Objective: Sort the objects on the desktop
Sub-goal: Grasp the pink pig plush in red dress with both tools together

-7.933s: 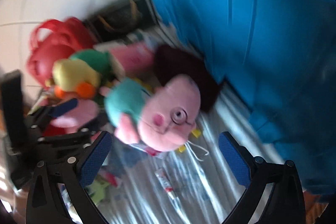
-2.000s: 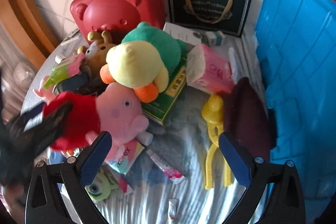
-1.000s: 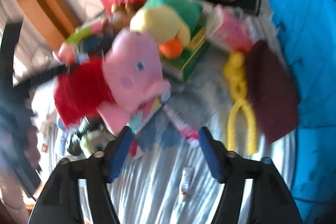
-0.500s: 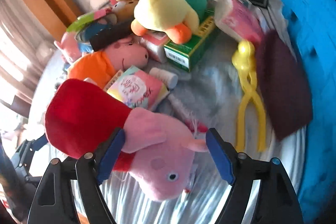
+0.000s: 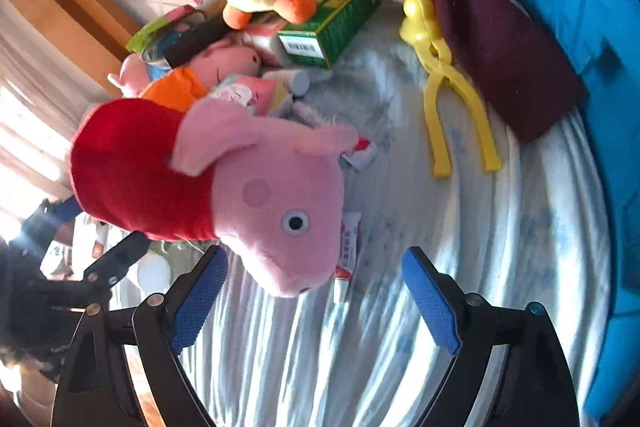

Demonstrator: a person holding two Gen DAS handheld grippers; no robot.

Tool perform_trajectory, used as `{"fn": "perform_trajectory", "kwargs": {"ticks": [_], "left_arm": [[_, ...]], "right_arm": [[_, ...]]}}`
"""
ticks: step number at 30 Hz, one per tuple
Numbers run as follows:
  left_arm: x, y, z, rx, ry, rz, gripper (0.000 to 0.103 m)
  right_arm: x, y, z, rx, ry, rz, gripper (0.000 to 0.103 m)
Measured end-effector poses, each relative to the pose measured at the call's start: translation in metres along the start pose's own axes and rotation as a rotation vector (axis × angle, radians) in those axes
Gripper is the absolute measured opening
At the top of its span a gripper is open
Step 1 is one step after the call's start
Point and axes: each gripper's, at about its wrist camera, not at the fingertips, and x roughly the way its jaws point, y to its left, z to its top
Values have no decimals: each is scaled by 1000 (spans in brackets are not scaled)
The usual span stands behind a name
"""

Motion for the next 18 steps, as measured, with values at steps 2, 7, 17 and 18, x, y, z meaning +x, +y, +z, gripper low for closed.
{"fn": "perform_trajectory", "kwargs": {"ticks": [2,7,17,18], "left_arm": [[9,-3,3,29,17,-16,90],[29,0,12,77,37,-52,90],[45,9,30,158,-6,-133,62],[41,10,31,161,-20,-141,62]], "right_arm": [[6,-1,0,4,5,14,89],[29,2,7,-2,12,18,89],[37,22,18,2,0,4,57],[32,23,18,3,-13,-3,56]]}}
